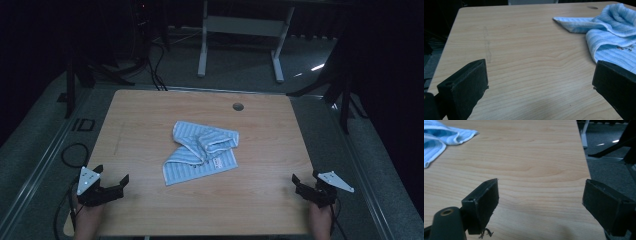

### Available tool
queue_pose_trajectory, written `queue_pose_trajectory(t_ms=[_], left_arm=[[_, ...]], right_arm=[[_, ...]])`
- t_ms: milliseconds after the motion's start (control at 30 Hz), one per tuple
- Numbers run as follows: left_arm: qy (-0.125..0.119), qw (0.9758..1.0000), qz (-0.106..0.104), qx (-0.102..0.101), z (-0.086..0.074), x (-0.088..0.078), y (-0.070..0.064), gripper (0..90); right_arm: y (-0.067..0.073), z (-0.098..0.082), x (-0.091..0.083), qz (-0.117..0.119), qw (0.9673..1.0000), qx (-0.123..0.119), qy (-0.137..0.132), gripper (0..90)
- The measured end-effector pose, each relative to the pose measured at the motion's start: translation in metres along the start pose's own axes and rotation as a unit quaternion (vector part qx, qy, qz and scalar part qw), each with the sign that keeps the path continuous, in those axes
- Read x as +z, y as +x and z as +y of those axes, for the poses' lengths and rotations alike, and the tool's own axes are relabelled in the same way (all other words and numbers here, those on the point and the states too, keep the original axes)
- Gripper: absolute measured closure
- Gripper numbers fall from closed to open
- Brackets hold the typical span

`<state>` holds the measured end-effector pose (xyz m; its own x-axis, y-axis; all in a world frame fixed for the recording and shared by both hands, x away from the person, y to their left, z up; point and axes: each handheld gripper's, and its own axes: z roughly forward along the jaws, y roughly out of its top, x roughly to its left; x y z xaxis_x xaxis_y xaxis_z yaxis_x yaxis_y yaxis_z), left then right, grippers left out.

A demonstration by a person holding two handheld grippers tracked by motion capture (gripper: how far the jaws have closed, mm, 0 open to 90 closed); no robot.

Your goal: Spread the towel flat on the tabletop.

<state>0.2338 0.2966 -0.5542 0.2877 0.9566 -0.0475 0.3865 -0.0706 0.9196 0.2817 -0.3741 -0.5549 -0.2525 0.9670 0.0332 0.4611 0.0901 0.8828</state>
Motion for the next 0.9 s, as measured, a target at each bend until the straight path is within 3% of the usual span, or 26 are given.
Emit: queue_pose_trajectory(t_ms=[167,300,467,533,633,700,767,833,900], left_arm=[[0.002,1.0000,-0.006,-0.005,0.001,0.000,0.002,0.0],[0.036,0.9981,-0.051,-0.003,0.002,0.002,0.001,0.0],[0.061,0.9943,-0.088,0.001,0.008,0.002,-0.001,0.0],[0.072,0.9931,-0.092,0.007,0.009,0.002,-0.001,0.0],[0.103,0.9880,-0.115,0.008,0.011,0.002,-0.001,0.0],[0.127,0.9831,-0.131,0.016,0.012,0.003,-0.001,0.0],[0.154,0.9783,-0.137,0.021,0.014,0.004,0.000,0.0],[0.171,0.9752,-0.136,0.030,0.017,0.004,0.001,0.0],[0.191,0.9719,-0.131,0.042,0.021,0.004,0.001,0.0]], right_arm=[[-0.001,0.000,0.000,0.010,0.9999,-0.001,0.004,14.1],[-0.001,0.000,0.000,0.017,0.9999,-0.001,0.003,14.2],[-0.004,0.001,0.002,0.042,0.9990,0.008,0.015,14.2],[-0.003,0.001,0.004,0.045,0.9987,0.003,0.024,14.2],[-0.004,0.004,0.005,0.068,0.9972,0.005,0.032,14.1],[-0.005,0.009,0.005,0.088,0.9954,-0.001,0.039,14.2],[-0.005,0.014,0.006,0.110,0.9920,-0.022,0.058,14.2],[-0.003,0.018,0.007,0.122,0.9876,-0.047,0.087,14.1],[-0.001,0.022,0.010,0.134,0.9799,-0.068,0.131,14.1]])
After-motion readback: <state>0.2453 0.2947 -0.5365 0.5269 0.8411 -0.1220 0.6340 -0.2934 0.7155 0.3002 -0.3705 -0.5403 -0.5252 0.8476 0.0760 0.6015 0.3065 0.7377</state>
